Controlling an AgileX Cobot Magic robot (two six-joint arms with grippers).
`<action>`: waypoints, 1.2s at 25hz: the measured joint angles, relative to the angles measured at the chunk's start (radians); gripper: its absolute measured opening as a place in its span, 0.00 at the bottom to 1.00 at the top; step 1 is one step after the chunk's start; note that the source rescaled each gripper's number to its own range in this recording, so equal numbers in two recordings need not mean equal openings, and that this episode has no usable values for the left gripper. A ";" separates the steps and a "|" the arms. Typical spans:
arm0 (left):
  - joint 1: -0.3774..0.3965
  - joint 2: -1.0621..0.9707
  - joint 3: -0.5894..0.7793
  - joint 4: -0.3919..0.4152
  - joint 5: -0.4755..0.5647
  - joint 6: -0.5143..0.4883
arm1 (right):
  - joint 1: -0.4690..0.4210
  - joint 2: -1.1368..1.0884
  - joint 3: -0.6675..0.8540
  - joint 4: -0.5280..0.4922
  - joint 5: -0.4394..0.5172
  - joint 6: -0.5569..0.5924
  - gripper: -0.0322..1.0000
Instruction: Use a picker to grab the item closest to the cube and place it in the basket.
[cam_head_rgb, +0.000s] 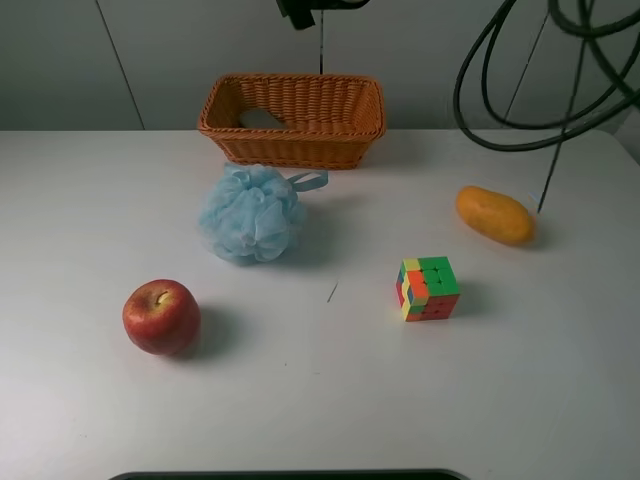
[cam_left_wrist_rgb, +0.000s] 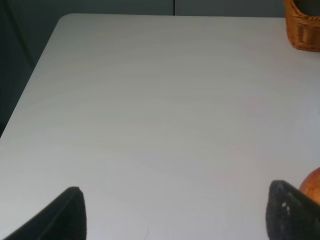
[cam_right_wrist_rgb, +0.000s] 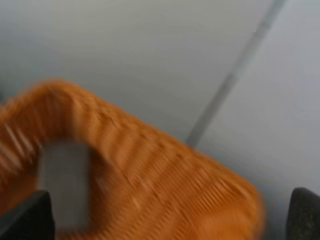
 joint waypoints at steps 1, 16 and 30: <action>0.000 0.000 0.000 0.000 0.000 0.000 | -0.006 -0.038 0.000 0.017 0.088 -0.059 1.00; 0.000 0.000 0.000 0.000 0.000 0.000 | -0.399 -0.714 0.082 0.372 0.644 -0.516 1.00; 0.000 0.000 0.000 0.000 0.000 0.000 | -0.535 -1.375 0.705 0.306 0.649 -0.391 1.00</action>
